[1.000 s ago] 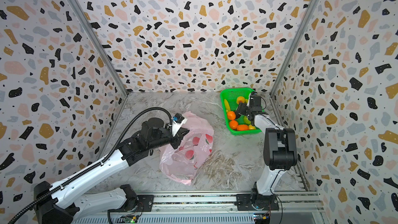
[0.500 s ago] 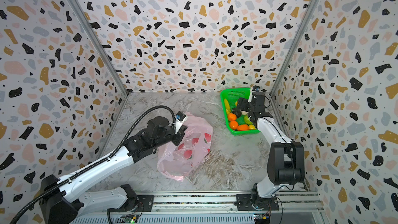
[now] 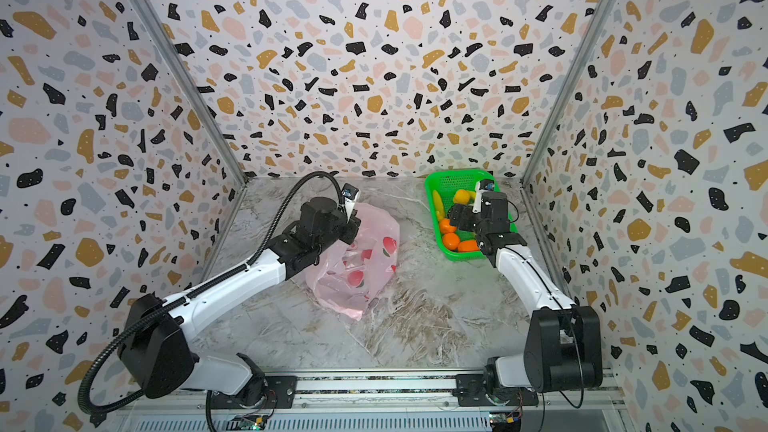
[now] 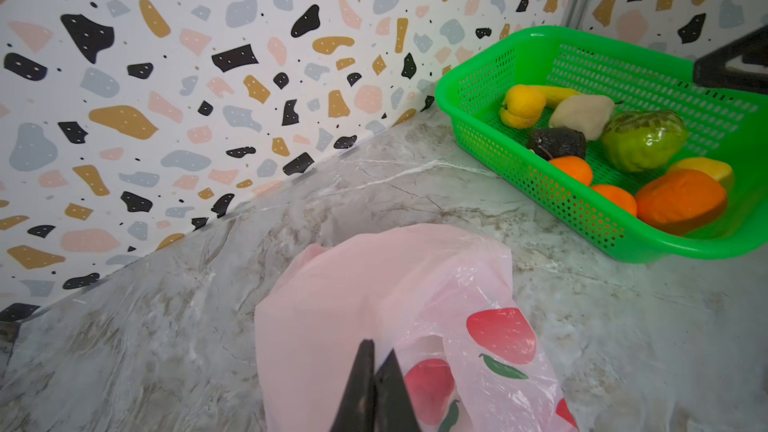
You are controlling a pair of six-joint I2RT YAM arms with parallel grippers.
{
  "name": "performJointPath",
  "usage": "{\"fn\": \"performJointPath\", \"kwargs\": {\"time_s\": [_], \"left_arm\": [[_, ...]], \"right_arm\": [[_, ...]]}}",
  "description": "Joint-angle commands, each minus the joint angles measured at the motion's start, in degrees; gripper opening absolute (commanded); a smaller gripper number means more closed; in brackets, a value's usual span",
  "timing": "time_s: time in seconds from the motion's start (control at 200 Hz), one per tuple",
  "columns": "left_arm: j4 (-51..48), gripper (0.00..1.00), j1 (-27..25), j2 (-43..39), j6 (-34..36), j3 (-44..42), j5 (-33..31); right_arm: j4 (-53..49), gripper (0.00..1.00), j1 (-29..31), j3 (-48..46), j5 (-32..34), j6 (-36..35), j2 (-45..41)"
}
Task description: Untie the knot of the plastic bag and take out the fruit
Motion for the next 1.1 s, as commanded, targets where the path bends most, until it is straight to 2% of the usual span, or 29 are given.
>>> {"fn": "performJointPath", "kwargs": {"time_s": [0.0, 0.14, 0.25, 0.28, 0.415, 0.586, 0.791, 0.911, 0.996, 1.096], "left_arm": [[3.90, 0.18, 0.39, 1.33, 0.91, 2.65, -1.45], [3.80, 0.67, 0.48, -0.43, 0.68, 2.71, -1.42], [5.10, 0.91, 0.48, -5.45, 0.19, 0.61, -1.17], [5.69, 1.00, 0.48, -7.37, -0.09, -0.14, -0.71], [5.48, 0.99, 0.63, -14.57, -0.49, -1.94, -2.33], [4.11, 1.00, 2.47, -21.32, -0.30, -6.72, -9.95], [8.91, 0.99, 12.81, -30.06, -3.55, -18.73, -16.48], [12.11, 0.99, 20.00, -32.80, -4.94, -25.57, -14.94], [15.03, 0.99, 22.55, -33.52, -5.20, -30.87, -16.63], [26.21, 0.99, 24.07, -34.26, -3.11, -39.48, -17.89]], "right_arm": [[-1.42, 0.93, -0.16, -0.23, -0.22, -0.84, -2.27], [-2.06, 0.94, -0.11, -0.25, -0.76, -1.47, -2.99], [-2.72, 0.94, -0.11, -0.46, -0.59, -2.59, -4.20], [-2.90, 0.94, -0.11, -0.44, -0.47, -2.97, -4.52], [-3.13, 0.97, -0.10, -1.26, -0.06, -4.46, -6.56], [-0.50, 0.99, -0.09, -5.30, 0.46, -8.55, -9.98], [4.19, 0.99, -1.91, -11.25, -0.39, -12.24, -12.36], [8.94, 0.99, -2.85, -15.78, -0.75, -12.80, -13.66], [13.78, 0.99, -3.18, -20.06, -0.02, -13.79, -14.17], [21.26, 0.99, -3.60, -24.68, 0.85, -13.59, -13.16]]}}
